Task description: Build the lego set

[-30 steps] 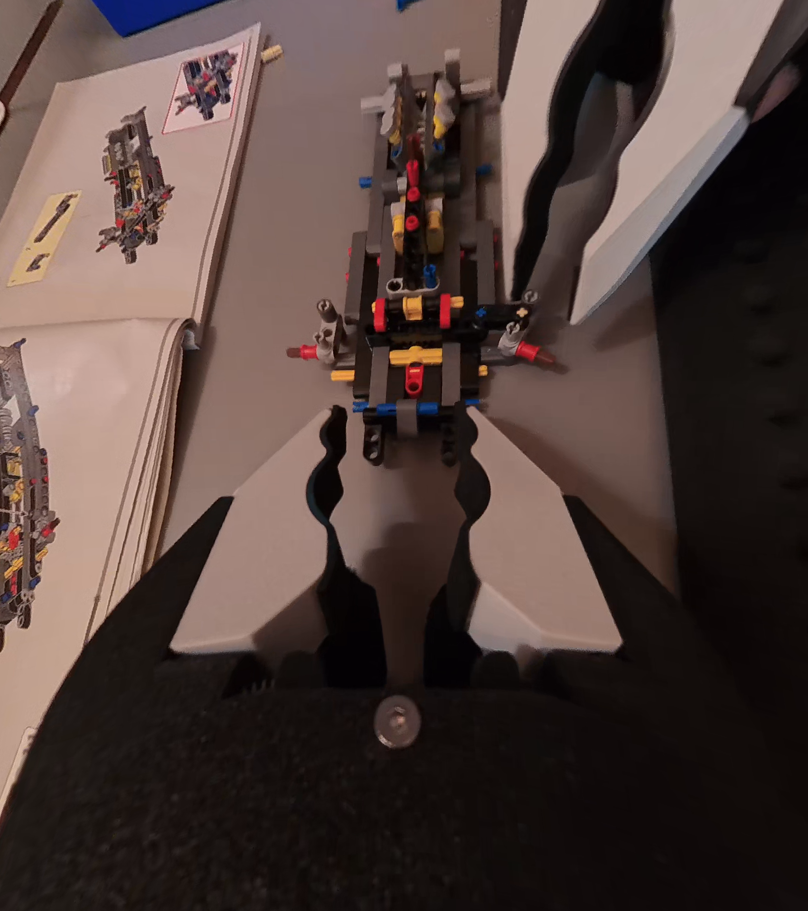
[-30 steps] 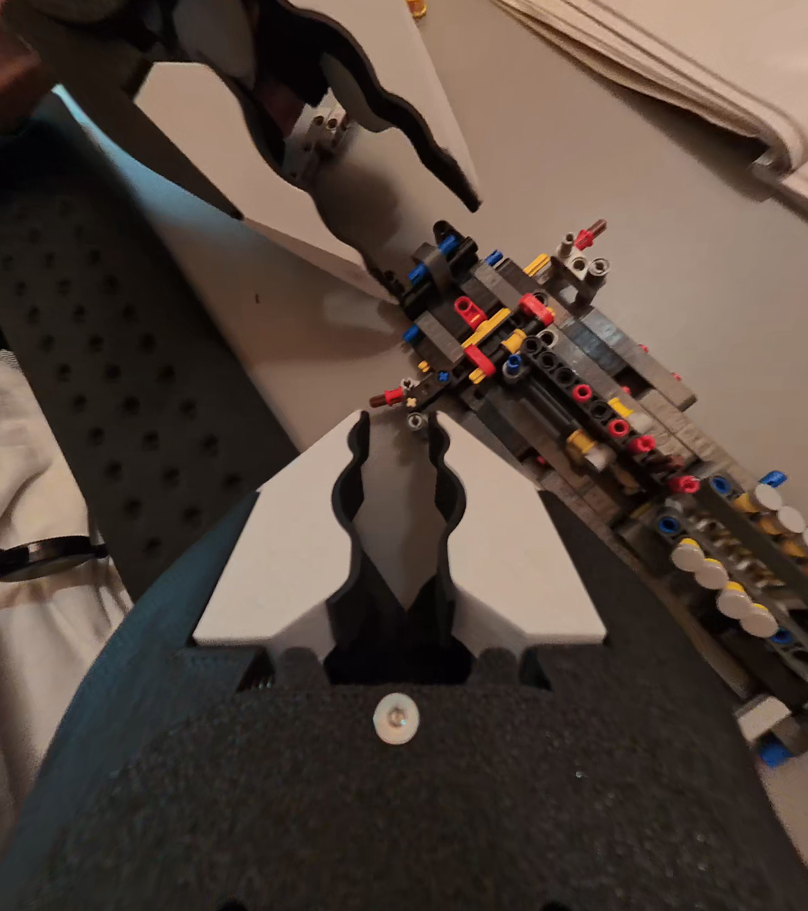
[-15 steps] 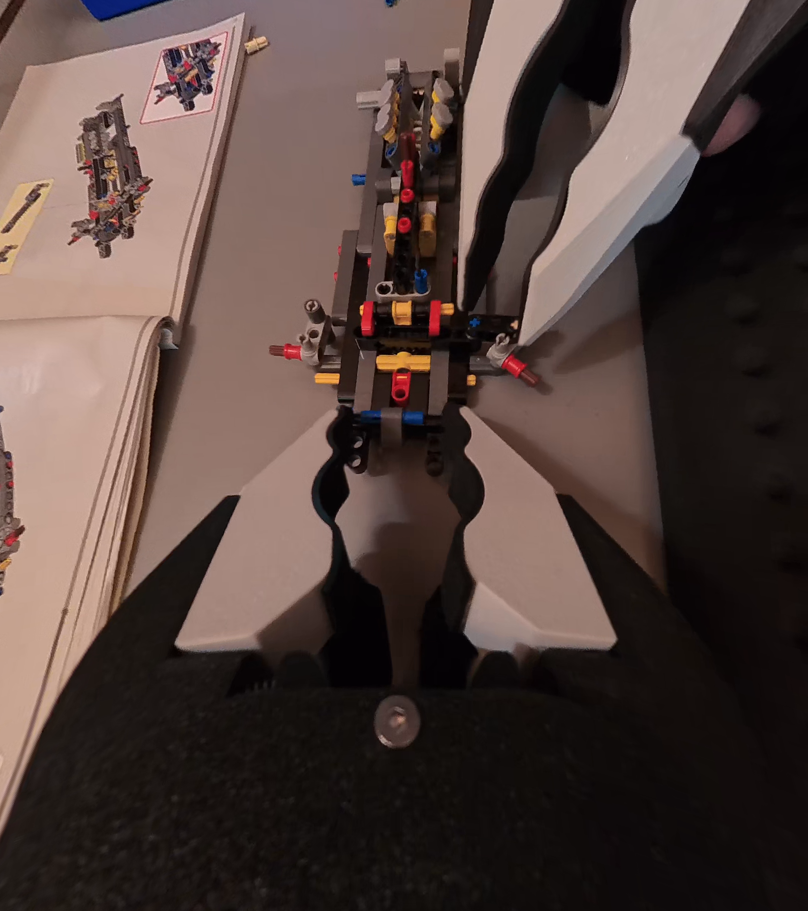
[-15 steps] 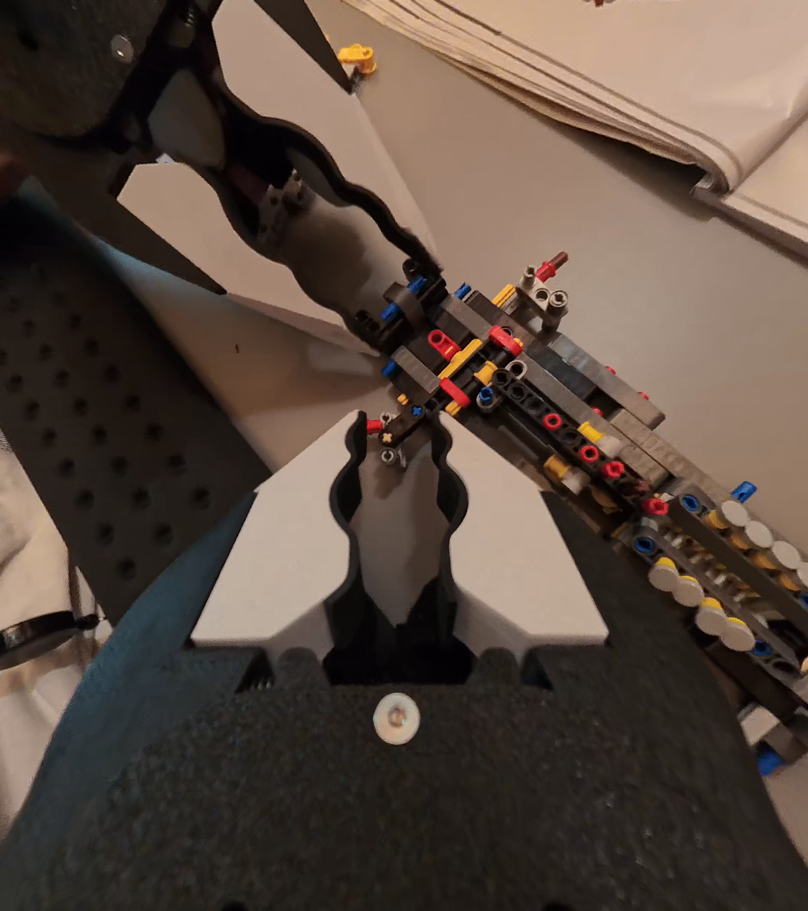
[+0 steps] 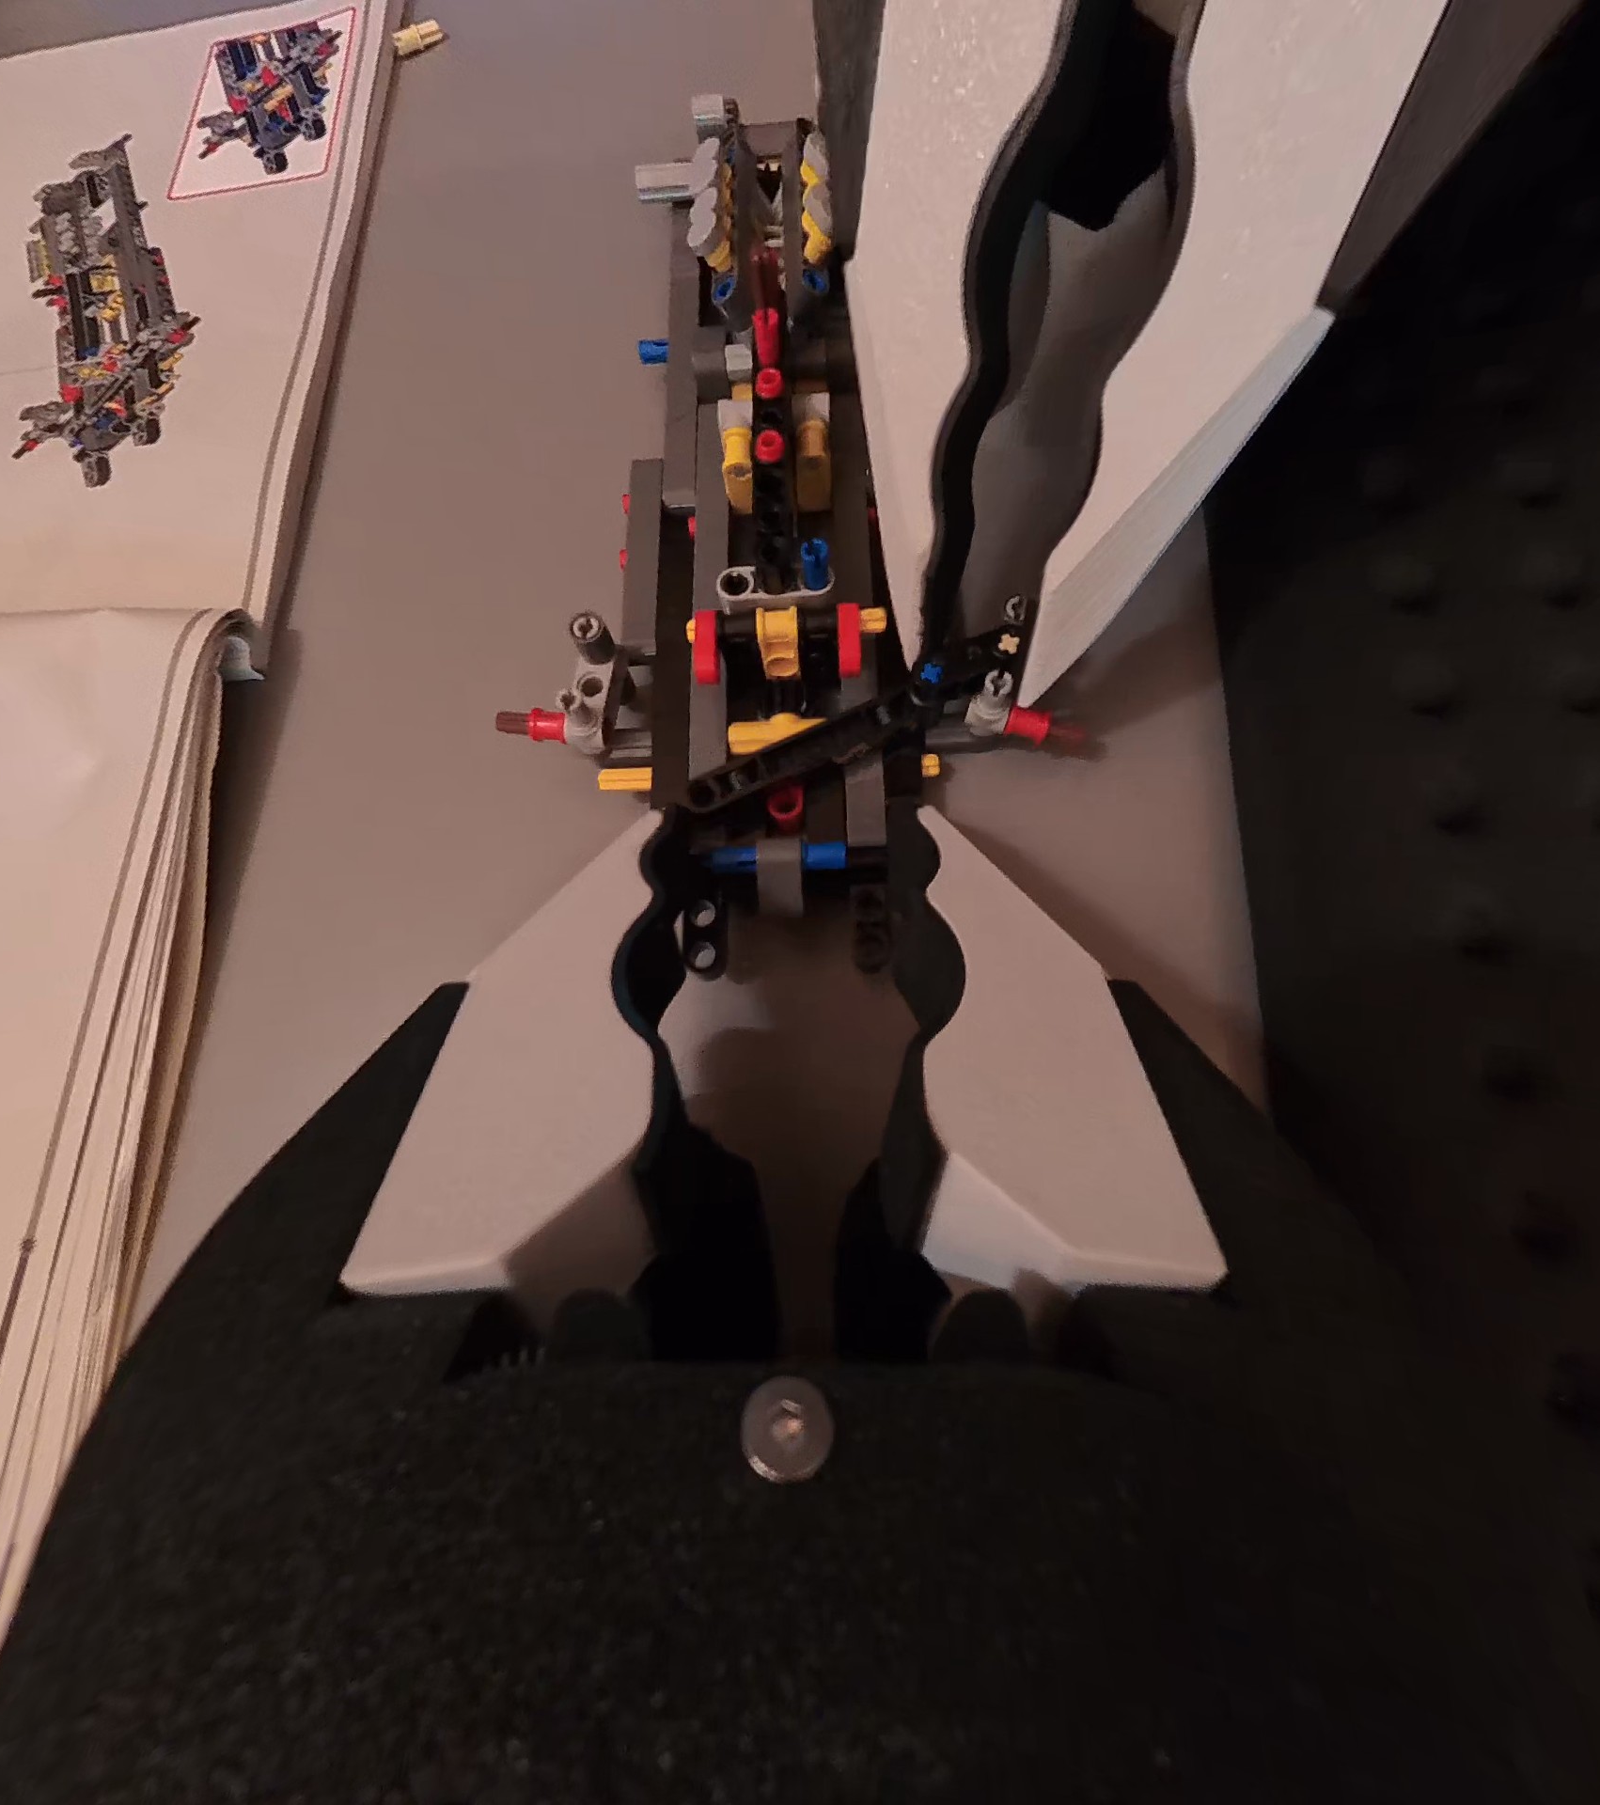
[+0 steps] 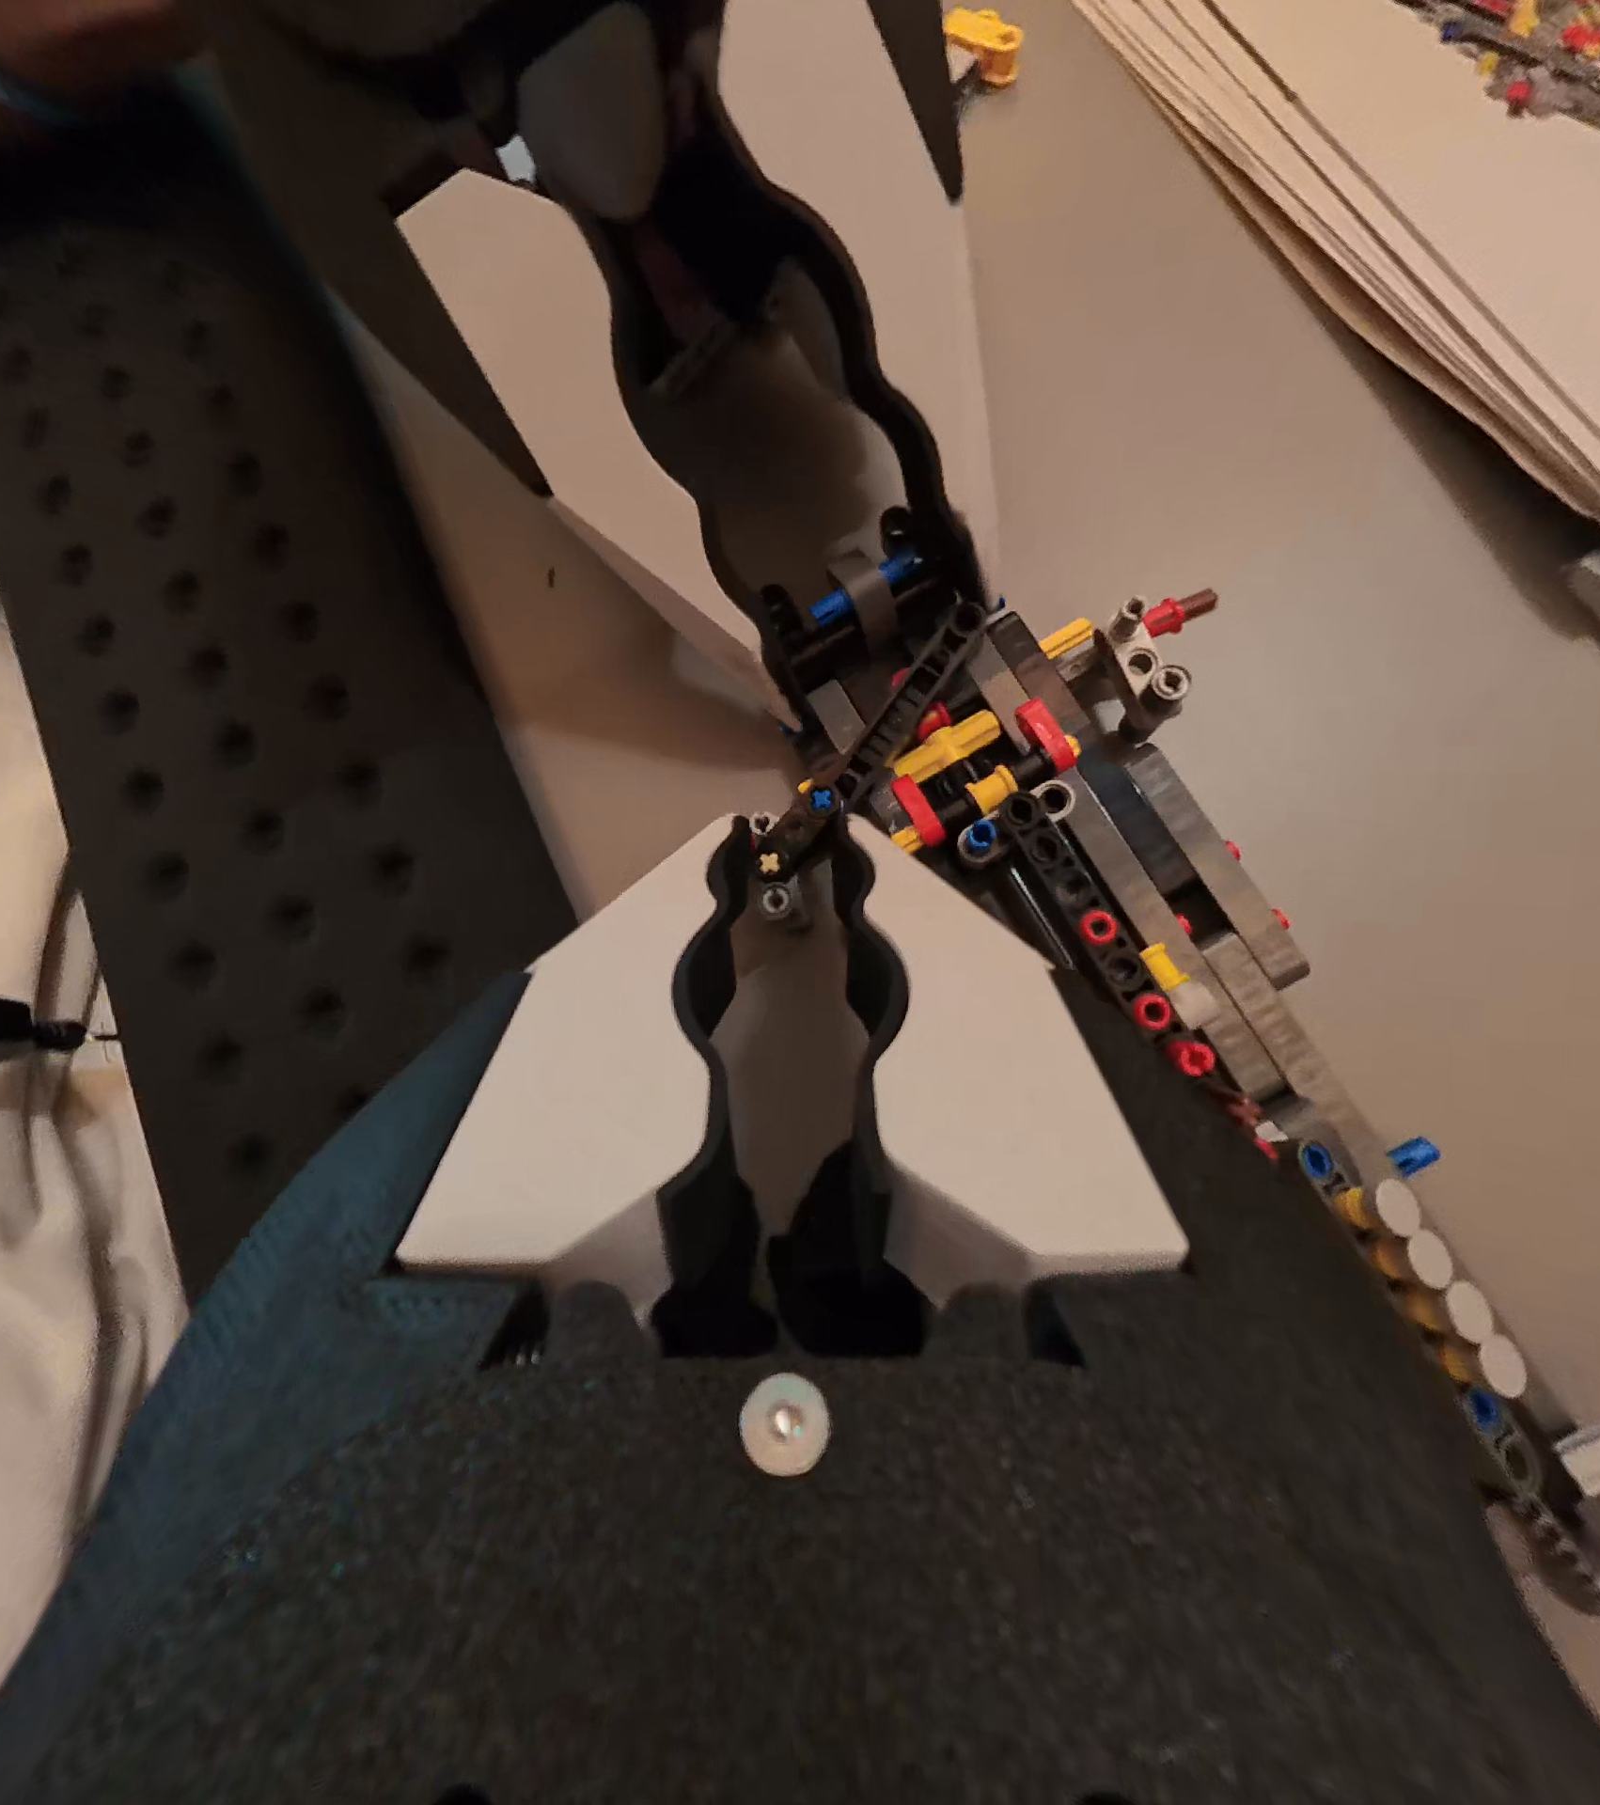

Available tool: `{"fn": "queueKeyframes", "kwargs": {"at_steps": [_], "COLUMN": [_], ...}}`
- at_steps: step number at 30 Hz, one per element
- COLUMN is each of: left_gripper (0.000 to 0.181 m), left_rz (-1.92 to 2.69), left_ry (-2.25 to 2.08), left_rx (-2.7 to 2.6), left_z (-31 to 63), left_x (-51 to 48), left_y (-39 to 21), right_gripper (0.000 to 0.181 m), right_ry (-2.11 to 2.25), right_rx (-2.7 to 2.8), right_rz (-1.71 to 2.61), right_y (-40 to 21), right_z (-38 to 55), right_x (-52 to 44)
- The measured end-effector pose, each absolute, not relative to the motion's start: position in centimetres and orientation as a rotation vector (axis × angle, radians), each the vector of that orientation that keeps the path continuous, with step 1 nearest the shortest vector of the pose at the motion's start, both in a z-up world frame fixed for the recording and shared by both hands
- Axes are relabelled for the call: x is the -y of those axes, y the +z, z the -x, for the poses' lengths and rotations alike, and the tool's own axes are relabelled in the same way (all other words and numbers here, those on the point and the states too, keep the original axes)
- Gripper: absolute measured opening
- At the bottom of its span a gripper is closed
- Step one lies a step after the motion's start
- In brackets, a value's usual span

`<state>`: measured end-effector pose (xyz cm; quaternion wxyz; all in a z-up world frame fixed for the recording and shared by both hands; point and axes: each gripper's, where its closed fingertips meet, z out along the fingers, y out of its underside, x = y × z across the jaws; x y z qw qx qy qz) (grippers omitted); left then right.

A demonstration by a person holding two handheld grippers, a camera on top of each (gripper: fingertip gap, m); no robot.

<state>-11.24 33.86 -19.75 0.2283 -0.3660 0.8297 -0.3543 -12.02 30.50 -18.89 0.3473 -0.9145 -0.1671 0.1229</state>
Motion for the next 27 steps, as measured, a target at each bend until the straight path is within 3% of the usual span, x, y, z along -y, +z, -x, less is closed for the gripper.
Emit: {"fn": "queueKeyframes", "kwargs": {"at_steps": [4,11,22,27], "left_gripper": [0.038,0.037,0.034,0.035], "left_rz": [0.988,1.015,1.002,1.005], "left_ry": [-0.949,-0.949,-0.919,-0.907], "left_rx": [-2.28,-2.253,-2.246,-2.239], "left_z": [11.1,11.3,11.1,10.9], "left_x": [-34.0,-34.3,-34.4,-34.5], "left_y": [-19.8,-19.2,-19.5,-19.6], "right_gripper": [0.019,0.044,0.041,0.041], "right_ry": [0.353,0.298,0.145,0.271], "right_rx": [0.538,0.36,0.495,0.485], "right_rz": [2.332,2.347,2.531,2.496], "right_y": [-18.8,-16.1,-19.8,-19.7], "right_z": [12.1,12.2,12.2,12.3], "right_x": [-30.5,-31.8,-32.9,-33.0]}}
